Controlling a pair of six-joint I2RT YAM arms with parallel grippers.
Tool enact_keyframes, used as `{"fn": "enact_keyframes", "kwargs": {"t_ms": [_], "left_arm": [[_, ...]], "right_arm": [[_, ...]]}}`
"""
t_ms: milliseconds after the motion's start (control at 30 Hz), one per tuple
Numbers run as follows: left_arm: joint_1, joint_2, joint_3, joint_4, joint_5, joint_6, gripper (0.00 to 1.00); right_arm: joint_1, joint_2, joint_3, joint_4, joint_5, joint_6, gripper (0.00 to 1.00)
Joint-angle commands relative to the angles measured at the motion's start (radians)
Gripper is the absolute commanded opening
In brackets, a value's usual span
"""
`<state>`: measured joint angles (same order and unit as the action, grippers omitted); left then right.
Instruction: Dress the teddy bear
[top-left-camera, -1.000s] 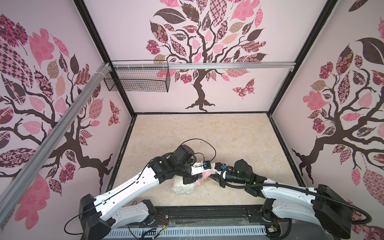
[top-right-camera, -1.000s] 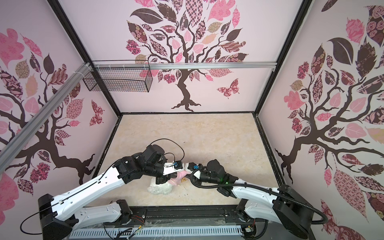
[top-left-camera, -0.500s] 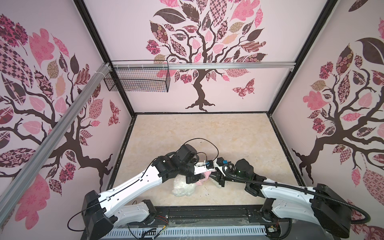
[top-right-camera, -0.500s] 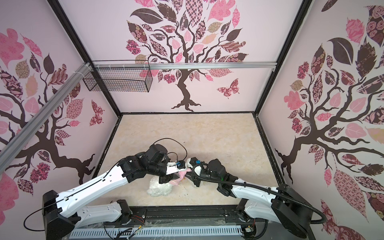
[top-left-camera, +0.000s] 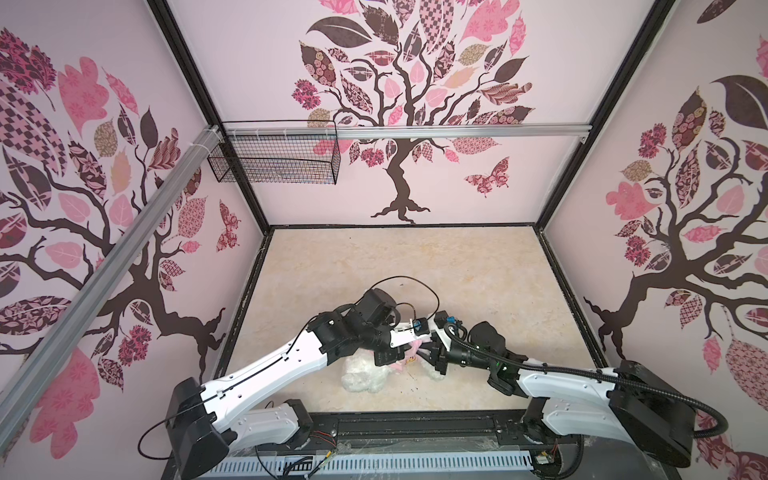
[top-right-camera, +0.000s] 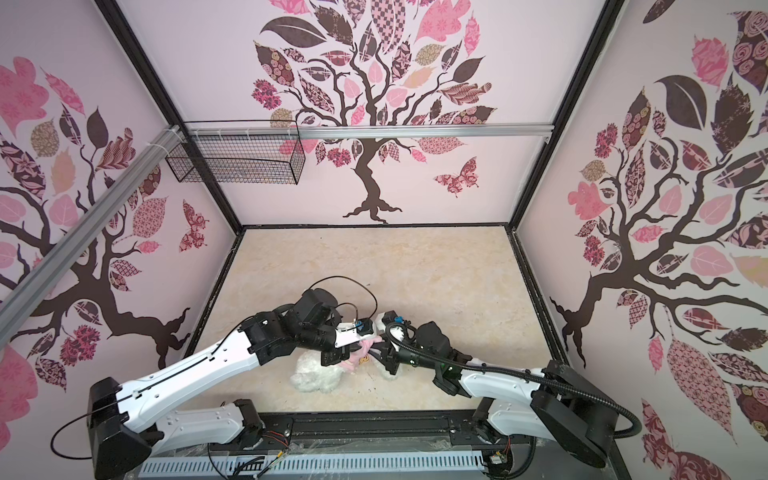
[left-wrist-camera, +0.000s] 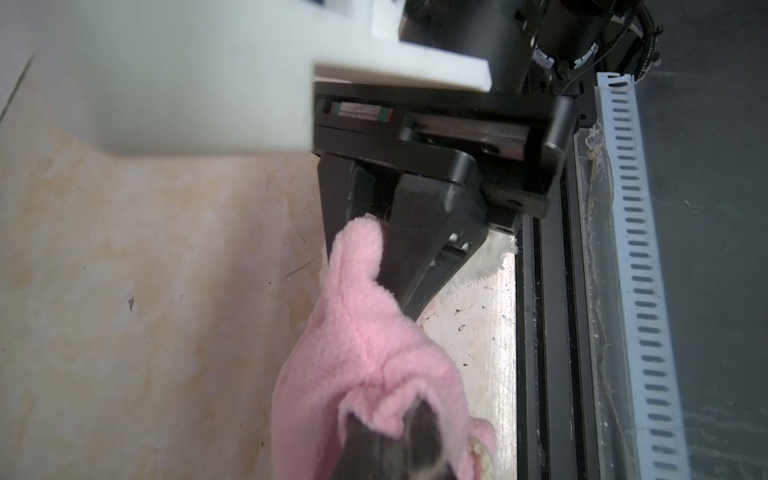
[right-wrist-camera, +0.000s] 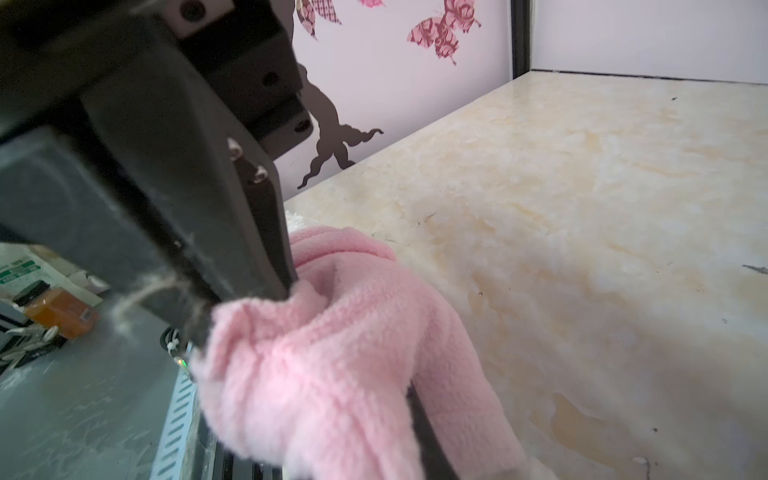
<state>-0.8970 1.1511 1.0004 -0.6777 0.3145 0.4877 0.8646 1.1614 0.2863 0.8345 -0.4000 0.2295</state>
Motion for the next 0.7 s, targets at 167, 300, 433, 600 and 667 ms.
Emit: {"fn": "enact_keyframes", "kwargs": {"t_ms": [167,300,433,600,667], "left_arm": [[0.136,-0.178,-0.088,0.233,0.167,-0.186,0.0],[0.196,-0.219,-0.12,0.334,0.214,-0.281,0.0],[0.288,-0.251,-0.16,0.446,0.247,-0.421,0.0],[0.362,-0.308,-0.271,0.714,0.196,-0.725,0.0],[0.365,-0.307,-0.285,0.731,0.155,-0.786,0.0]], "right_arm": [[-0.062,-0.071,-0.063,0.166,0.049,0.122,0.1],[-0.062,-0.065,-0.097,0.197,0.059,0.131,0.13],[-0.062,-0.065,-0.117,0.2,0.074,0.121,0.12],[-0.062,-0.044,-0.12,0.212,0.089,0.101,0.09],[-0.061,-0.029,-0.106,0.219,0.069,0.092,0.08]]}}
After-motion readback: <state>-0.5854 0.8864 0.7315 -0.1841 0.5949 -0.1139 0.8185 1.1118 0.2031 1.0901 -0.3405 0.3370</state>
